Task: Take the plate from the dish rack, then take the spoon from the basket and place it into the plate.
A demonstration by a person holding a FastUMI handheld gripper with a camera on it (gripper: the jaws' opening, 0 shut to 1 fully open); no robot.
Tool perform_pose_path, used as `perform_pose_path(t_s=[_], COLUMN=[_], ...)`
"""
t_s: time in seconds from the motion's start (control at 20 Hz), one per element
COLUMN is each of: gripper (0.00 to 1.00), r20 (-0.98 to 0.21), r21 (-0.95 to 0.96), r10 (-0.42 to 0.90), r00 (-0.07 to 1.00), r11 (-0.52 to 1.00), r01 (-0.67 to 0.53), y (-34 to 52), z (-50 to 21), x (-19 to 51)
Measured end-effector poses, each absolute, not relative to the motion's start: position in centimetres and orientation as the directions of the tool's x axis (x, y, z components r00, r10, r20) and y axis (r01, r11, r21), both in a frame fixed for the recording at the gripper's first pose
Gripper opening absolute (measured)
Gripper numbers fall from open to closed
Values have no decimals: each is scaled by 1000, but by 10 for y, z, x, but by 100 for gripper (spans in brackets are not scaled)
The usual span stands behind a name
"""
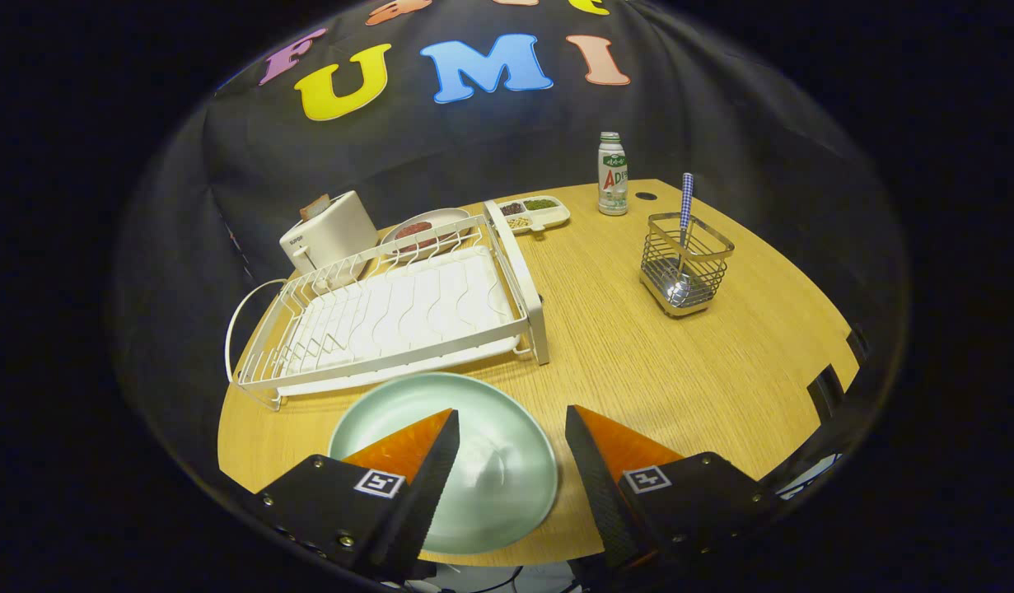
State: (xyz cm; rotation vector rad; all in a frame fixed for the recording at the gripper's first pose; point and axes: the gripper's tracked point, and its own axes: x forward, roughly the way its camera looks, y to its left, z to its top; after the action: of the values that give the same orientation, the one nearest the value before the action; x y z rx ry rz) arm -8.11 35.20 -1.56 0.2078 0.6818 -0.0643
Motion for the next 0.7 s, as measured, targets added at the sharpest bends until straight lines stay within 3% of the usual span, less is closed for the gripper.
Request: perform_pose_path(t_s=[0.7], gripper=[81], r20=[-606], r21=[172], r10=[-9], r00=[796], r11=[975], r01=[141], y=[347], z=[-3], x=[-69])
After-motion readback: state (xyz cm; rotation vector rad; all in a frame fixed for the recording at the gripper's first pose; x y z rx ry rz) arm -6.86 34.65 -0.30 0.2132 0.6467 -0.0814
